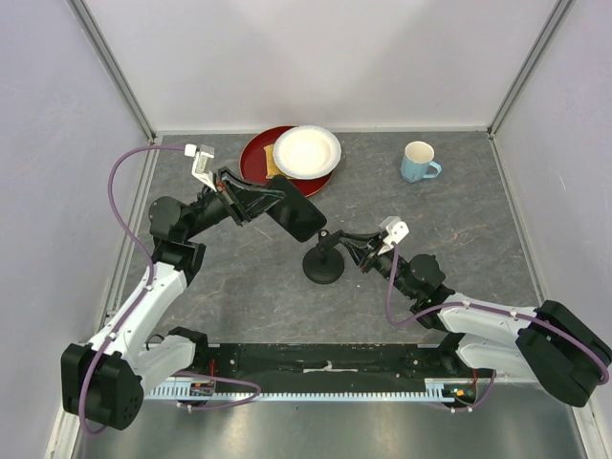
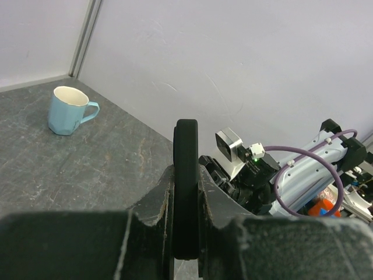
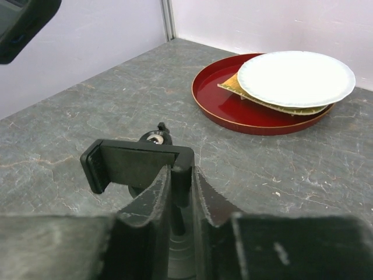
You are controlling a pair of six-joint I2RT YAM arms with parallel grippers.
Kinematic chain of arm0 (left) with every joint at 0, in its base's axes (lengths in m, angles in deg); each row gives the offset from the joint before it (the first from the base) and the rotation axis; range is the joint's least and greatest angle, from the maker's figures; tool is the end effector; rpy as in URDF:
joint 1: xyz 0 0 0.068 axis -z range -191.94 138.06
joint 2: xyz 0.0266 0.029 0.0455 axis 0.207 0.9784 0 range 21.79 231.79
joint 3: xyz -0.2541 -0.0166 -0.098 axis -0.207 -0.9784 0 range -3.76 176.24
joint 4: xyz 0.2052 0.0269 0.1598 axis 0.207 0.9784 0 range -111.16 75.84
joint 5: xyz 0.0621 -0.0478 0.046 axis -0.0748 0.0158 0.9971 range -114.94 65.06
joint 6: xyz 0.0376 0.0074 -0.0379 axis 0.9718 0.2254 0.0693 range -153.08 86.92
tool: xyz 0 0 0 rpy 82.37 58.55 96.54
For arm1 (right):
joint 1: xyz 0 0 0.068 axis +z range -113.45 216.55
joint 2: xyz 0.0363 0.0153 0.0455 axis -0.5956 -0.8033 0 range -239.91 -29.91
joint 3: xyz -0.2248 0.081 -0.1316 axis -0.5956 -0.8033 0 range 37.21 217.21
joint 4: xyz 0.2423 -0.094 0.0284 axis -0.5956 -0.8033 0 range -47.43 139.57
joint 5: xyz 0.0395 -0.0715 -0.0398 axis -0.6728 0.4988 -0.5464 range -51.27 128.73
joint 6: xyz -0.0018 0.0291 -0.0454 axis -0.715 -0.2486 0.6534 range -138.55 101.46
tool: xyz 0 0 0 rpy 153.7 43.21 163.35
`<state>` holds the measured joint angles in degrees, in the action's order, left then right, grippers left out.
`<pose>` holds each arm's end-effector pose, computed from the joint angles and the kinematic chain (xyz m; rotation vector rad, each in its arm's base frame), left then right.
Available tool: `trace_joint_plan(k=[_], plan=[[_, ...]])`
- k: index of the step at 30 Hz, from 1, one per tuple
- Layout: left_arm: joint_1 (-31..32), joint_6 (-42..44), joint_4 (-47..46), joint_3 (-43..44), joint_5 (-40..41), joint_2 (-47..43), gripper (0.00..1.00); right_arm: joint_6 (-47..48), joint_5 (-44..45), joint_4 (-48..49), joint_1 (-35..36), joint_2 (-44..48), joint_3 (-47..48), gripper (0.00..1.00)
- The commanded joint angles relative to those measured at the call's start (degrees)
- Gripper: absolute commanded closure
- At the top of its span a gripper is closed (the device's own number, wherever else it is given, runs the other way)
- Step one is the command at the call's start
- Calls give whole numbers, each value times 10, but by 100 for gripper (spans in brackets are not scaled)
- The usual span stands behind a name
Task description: Place the phone on the phone stand
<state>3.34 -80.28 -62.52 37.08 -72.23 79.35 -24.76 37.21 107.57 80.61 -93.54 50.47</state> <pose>0.2048 -0.0832 0.3642 0.4469 1.3473 -1.3867 0.1530 0.1494 0.2141 -0.5010 1.3925 0.7359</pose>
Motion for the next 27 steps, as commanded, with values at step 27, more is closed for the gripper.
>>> trace_joint_plan(k=[27], plan=[[157, 208, 7, 101, -129, 131, 98, 7, -56, -47, 2, -10, 52, 100]])
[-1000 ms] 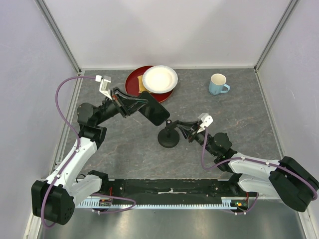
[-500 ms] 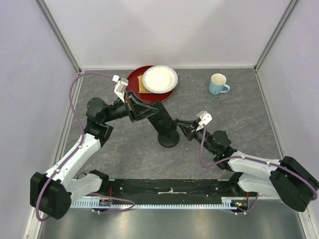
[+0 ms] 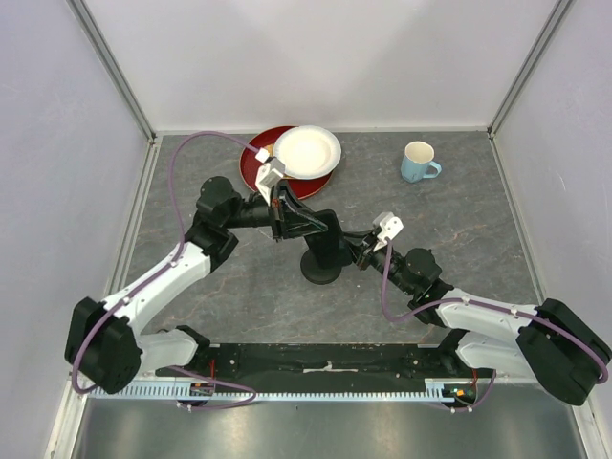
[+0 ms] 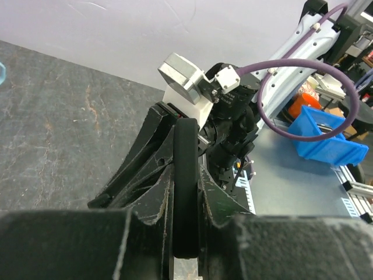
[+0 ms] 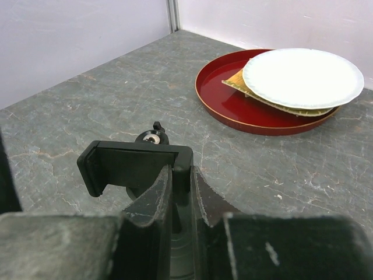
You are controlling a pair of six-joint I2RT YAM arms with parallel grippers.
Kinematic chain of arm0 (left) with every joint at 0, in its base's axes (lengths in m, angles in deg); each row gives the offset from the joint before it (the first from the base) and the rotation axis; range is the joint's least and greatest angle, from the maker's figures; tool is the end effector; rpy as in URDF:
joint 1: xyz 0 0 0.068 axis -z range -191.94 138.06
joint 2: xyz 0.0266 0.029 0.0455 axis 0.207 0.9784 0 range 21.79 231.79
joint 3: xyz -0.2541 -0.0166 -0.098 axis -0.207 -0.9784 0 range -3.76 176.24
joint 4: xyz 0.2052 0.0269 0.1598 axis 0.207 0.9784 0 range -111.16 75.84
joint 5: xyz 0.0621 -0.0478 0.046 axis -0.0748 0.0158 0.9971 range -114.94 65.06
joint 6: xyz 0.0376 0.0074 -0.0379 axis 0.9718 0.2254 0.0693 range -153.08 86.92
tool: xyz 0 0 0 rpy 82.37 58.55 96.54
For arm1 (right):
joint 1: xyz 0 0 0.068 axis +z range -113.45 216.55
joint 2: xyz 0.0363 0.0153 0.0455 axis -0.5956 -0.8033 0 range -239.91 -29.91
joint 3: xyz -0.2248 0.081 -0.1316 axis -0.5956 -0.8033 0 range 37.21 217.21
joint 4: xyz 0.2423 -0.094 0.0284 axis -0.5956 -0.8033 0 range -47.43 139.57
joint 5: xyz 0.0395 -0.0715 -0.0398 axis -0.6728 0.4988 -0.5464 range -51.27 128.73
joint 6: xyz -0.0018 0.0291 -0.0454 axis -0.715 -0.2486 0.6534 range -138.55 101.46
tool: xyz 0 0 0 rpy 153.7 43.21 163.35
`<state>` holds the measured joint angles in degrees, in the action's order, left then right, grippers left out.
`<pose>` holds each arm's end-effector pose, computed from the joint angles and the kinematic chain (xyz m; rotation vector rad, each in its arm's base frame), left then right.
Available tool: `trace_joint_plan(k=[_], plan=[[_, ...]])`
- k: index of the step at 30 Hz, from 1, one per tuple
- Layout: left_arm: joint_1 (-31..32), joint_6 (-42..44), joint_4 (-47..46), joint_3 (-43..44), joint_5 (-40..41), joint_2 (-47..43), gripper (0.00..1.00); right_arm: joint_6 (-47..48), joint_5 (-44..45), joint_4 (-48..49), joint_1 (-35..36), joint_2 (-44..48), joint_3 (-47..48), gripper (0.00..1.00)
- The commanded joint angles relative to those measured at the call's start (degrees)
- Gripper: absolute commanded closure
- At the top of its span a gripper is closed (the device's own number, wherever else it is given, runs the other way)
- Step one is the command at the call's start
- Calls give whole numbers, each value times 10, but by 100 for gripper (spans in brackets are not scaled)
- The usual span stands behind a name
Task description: Place the phone on the phone stand
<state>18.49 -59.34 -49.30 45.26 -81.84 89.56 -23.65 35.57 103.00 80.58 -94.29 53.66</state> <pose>0.2121 -0.1593 0.3512 0.9516 1.3767 -1.4619 0.1594 0.1568 0.2203 -0.5491 1.4158 0.7326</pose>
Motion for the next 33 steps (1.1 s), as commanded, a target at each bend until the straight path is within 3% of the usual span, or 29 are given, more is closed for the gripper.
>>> trace_joint_plan(k=[1, 11, 18, 20, 23, 27, 33], plan=[[6, -5, -142, 19, -36, 36, 98, -4, -40, -3, 3, -2, 19, 100], [20, 41, -226, -33, -34, 41, 98, -18, -75, 4, -1, -18, 27, 100], [28, 92, -238, -30, -108, 56, 98, -41, -130, 23, -33, -37, 30, 100], [39, 140, -175, -10, -151, 75, 98, -52, -152, 33, -44, -44, 31, 100], [50, 147, -119, 44, -228, 119, 98, -56, -170, 38, -48, -52, 34, 100], [49, 194, -38, 107, -257, 147, 98, -57, -186, 38, -52, -58, 37, 100], [40, 448, 274, 206, -236, 170, 98, -62, -204, 41, -61, -65, 39, 100]])
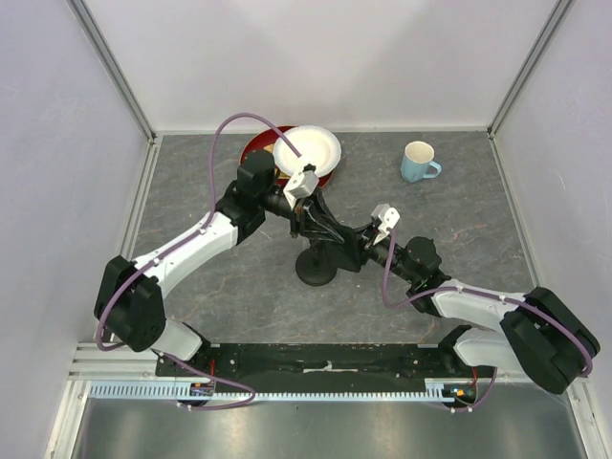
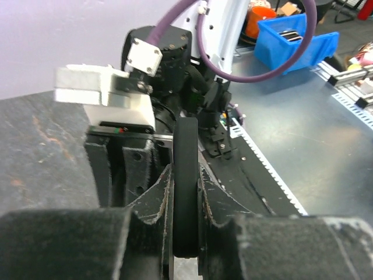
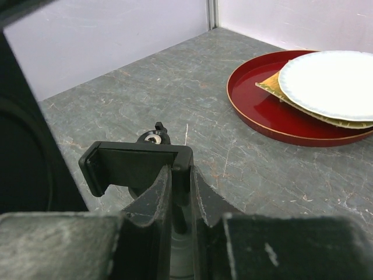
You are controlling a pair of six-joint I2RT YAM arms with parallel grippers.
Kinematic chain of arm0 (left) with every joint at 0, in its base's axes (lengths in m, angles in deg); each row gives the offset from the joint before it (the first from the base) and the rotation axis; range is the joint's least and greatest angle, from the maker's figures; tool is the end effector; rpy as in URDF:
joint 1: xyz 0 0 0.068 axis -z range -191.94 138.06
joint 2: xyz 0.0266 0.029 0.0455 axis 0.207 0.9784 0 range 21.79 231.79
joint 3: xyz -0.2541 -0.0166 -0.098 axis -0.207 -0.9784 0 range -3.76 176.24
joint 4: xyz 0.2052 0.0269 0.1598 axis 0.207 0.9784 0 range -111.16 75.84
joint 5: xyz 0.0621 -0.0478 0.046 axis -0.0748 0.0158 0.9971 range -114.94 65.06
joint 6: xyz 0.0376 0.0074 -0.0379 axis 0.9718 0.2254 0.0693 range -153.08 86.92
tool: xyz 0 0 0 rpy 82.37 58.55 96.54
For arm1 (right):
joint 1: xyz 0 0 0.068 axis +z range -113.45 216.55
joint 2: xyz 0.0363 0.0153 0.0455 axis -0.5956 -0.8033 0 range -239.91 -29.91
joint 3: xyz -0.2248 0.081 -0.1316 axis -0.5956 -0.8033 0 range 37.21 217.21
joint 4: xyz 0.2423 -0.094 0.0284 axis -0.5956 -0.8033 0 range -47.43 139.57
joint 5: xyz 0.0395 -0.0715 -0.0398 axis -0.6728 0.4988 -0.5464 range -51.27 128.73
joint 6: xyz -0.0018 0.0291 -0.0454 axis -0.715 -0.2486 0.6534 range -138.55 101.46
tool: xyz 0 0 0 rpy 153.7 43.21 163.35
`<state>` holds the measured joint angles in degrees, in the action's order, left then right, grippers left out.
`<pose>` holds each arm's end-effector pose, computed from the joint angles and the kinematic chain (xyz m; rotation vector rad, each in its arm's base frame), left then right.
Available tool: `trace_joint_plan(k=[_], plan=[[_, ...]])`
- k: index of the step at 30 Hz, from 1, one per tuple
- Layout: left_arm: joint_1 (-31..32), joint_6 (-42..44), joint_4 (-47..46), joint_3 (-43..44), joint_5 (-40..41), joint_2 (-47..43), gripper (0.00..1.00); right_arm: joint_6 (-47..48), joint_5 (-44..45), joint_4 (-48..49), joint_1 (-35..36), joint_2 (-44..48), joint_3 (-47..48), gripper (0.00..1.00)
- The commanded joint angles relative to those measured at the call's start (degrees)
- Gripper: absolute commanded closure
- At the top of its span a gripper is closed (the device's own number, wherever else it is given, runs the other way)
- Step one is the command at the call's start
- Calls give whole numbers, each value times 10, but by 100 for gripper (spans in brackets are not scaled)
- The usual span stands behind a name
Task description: Place the phone on the phone stand
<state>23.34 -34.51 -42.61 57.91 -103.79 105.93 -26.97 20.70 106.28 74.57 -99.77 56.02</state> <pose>0.2437 -0.2153 0.3365 1.5033 1.0198 -1.5399 0.1800 0.1547 0.2191 -0.6445 1.3996 0.8818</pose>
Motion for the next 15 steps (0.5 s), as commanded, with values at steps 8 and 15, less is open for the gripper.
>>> trace_joint_plan(k=[8, 15], plan=[[-27, 278, 246, 74, 24, 19, 98, -34, -68, 13, -5, -26, 20, 100], [-32, 289, 244, 64, 48, 23, 98, -31, -62, 5, -5, -16, 17, 100]])
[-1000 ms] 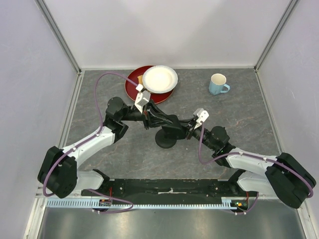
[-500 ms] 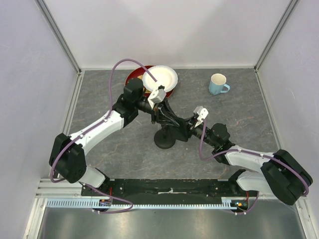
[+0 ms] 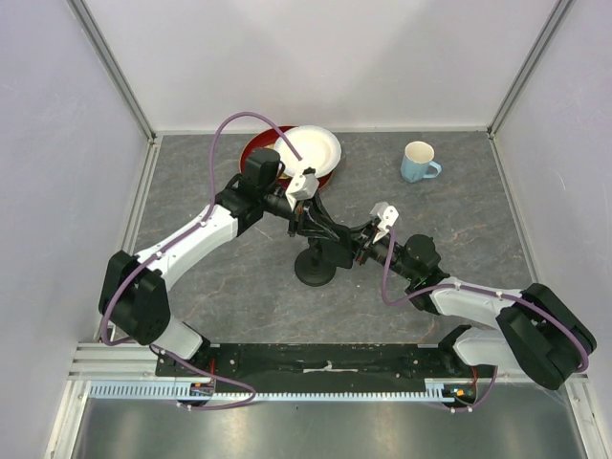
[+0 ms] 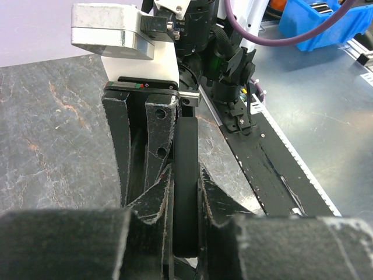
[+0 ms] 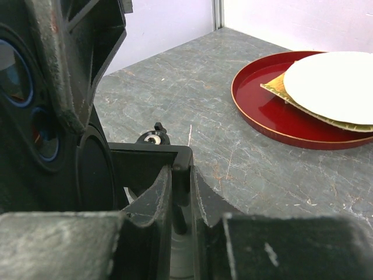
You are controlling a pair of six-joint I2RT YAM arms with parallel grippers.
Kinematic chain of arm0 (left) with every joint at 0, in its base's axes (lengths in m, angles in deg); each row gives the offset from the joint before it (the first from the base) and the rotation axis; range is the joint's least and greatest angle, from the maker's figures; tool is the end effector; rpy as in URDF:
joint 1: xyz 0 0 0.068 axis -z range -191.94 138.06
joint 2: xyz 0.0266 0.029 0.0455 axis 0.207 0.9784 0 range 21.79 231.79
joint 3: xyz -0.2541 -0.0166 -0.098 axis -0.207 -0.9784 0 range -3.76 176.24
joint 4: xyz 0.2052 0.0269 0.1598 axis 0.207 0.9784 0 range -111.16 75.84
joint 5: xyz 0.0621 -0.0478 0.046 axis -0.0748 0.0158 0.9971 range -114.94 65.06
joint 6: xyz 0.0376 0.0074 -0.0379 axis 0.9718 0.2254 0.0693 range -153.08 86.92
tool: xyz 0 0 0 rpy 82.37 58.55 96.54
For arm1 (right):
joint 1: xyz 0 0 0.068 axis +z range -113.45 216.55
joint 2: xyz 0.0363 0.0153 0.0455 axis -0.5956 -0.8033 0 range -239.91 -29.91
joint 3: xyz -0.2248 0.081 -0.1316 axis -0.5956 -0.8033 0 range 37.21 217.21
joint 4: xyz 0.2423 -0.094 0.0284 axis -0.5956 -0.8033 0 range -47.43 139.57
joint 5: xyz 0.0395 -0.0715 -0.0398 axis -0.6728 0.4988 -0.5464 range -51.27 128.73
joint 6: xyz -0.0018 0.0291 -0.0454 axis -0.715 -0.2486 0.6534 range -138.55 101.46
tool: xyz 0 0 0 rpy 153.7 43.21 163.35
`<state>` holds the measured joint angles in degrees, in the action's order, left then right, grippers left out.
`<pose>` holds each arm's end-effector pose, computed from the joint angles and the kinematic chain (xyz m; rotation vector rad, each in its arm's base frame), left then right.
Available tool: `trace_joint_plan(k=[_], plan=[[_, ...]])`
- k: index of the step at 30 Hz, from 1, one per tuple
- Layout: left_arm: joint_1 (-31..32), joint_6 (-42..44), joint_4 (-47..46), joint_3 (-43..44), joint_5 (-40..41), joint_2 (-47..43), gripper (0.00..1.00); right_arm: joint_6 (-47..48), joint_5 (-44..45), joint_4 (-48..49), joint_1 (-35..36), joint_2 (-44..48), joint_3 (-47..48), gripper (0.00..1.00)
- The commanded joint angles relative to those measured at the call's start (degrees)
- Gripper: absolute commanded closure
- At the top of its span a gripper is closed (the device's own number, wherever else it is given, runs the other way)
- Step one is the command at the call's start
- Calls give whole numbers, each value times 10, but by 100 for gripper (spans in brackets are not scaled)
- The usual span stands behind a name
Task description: Place the phone on the phone stand
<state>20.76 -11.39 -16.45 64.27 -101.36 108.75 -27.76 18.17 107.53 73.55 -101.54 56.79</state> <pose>0.2612 -0.2089 0.3214 1.5376 1.0996 -1.4224 0.1854 0.1554 0.2187 -0.6581 1.3950 0.9101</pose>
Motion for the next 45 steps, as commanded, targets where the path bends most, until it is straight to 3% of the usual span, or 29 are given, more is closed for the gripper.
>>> trace_joint_plan(k=[1, 13, 19, 30, 35, 36, 39, 45], plan=[[-6, 58, -21, -2, 40, -6, 98, -22, -36, -7, 5, 3, 10, 100], [4, 51, -73, -103, 257, -100, 98, -20, 53, 4, 7, 33, -14, 100], [26, 12, -78, -108, 361, -114, 98, -30, 100, 15, 11, 40, -23, 100], [157, -170, -2, -95, 917, -137, 98, -27, 310, -20, 57, 70, -35, 100], [213, -231, 44, -78, 1053, -131, 98, -11, 424, -65, 112, 61, -9, 100], [223, -241, 43, -82, 1113, -131, 98, -4, 497, -72, 124, 60, -5, 100], [252, -243, 15, -105, 1237, -123, 98, 2, 606, -93, 163, 59, 7, 100], [269, -278, 17, -113, 1348, -96, 98, 21, 666, -89, 217, 28, 30, 100]])
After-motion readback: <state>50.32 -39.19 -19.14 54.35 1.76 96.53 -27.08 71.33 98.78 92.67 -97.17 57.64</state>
